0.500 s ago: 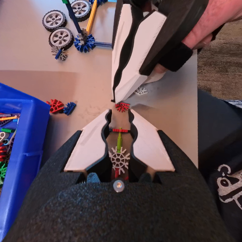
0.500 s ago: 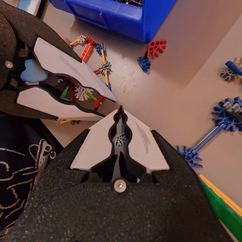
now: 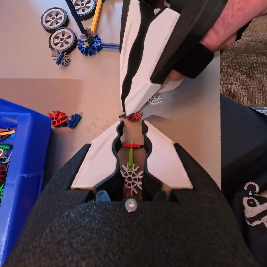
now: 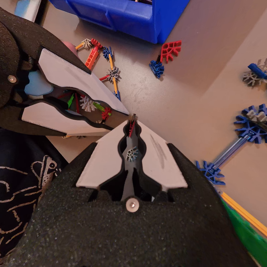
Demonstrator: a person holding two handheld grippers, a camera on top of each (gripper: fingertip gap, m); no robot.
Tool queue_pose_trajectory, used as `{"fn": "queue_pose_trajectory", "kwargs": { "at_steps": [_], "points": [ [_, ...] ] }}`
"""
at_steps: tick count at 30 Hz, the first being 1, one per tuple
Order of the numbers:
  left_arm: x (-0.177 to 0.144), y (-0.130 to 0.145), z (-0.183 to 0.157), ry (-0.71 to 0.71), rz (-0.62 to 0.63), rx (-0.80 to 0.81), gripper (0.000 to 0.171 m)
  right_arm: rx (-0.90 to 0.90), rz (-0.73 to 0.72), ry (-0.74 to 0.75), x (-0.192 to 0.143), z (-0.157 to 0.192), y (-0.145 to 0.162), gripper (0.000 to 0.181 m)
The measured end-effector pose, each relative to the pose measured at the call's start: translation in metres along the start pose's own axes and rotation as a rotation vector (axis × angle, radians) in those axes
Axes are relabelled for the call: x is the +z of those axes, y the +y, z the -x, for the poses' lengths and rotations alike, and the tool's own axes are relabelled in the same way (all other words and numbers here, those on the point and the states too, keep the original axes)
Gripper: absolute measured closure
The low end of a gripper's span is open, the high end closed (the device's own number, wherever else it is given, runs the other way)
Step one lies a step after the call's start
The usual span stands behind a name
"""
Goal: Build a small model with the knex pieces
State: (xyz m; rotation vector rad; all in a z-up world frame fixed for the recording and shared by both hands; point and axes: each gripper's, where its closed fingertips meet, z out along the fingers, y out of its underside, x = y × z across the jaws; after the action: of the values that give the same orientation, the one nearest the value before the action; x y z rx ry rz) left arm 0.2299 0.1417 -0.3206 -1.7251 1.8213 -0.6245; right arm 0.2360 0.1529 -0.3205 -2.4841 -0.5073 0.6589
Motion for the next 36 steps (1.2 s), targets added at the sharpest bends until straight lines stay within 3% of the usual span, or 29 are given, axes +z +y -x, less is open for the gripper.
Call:
{"fn": "queue_pose_trajectory", "kwargs": {
  "at_steps": [6,9,30,36],
  "points": [
    [-0.002,-0.001,0.002,-0.007,-0.001,0.001,0.147,-0.018,0.002,0.007,-0.004,0.0,-0.002,0.172],
    [-0.004,-0.002,0.003,-0.012,-0.004,0.002,0.147,-0.031,0.0,0.008,-0.007,0.0,-0.007,0.181],
    [-0.005,-0.003,0.003,-0.008,-0.012,0.001,0.147,-0.189,0.196,0.118,0.004,0.0,0.004,0.181],
    [-0.012,-0.002,0.009,-0.018,-0.02,-0.008,0.147,-0.184,0.15,0.097,-0.006,0.005,-0.007,0.181]
  ]
}}
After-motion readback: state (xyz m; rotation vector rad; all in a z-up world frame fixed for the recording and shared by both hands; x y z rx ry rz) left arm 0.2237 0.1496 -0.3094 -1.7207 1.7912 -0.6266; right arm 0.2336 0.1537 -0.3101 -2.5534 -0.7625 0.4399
